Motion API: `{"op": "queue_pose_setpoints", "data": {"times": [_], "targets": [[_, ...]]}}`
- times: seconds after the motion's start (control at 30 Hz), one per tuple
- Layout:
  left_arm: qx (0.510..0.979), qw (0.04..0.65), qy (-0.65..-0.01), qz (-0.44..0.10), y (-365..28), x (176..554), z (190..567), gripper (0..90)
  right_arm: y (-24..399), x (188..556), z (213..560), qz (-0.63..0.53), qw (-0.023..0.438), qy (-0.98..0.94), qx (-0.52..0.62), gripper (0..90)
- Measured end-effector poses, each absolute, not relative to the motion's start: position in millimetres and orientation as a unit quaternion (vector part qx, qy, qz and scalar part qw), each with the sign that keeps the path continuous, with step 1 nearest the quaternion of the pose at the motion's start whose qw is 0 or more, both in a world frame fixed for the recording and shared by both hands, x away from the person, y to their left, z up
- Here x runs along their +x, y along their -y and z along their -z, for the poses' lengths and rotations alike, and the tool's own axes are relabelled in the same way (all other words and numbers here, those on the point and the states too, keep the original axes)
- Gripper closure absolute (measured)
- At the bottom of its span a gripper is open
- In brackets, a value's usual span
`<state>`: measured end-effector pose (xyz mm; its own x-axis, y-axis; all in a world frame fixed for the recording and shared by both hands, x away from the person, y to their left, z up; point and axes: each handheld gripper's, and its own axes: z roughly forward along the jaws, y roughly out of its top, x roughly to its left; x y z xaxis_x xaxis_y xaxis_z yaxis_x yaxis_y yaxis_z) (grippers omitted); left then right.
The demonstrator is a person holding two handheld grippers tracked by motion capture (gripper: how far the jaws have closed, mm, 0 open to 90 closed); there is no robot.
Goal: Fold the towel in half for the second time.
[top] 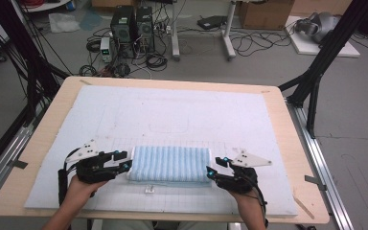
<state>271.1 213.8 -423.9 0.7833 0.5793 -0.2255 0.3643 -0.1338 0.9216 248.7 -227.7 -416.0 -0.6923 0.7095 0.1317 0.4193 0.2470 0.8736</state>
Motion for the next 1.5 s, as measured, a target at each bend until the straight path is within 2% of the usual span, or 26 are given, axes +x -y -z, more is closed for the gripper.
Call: {"op": "queue_pose_setpoints", "data": {"times": [0.07,0.2,0.57,0.87,1.17,1.33,1.43,1.5], "targets": [[0.752,0.569,-0.319,-0.093,-206,277,426,53.9,218,253,418,-0.487,0.145,-0.785,0.354,53.4],[0.776,0.536,-0.322,-0.083,-189,285,436,55.4,202,260,425,-0.462,0.138,-0.808,0.339,54.2],[0.820,0.470,-0.316,-0.084,-185,281,447,56.7,195,258,439,-0.412,0.125,-0.846,0.315,54.0],[0.817,0.477,-0.312,-0.084,-189,277,448,56.0,203,253,439,-0.418,0.116,-0.846,0.309,52.7],[0.757,0.553,-0.328,-0.117,-204,280,434,41.7,211,254,426,-0.466,0.134,-0.817,0.311,42.7],[0.727,0.569,-0.358,-0.140,-213,285,428,31.0,216,258,423,-0.478,0.149,-0.802,0.326,30.9],[0.718,0.567,-0.370,-0.161,-219,286,424,21.6,225,260,420,-0.476,0.173,-0.793,0.338,24.5],[0.712,0.573,-0.367,-0.174,-224,286,422,21.6,227,260,419,-0.472,0.181,-0.793,0.340,23.1]]}}
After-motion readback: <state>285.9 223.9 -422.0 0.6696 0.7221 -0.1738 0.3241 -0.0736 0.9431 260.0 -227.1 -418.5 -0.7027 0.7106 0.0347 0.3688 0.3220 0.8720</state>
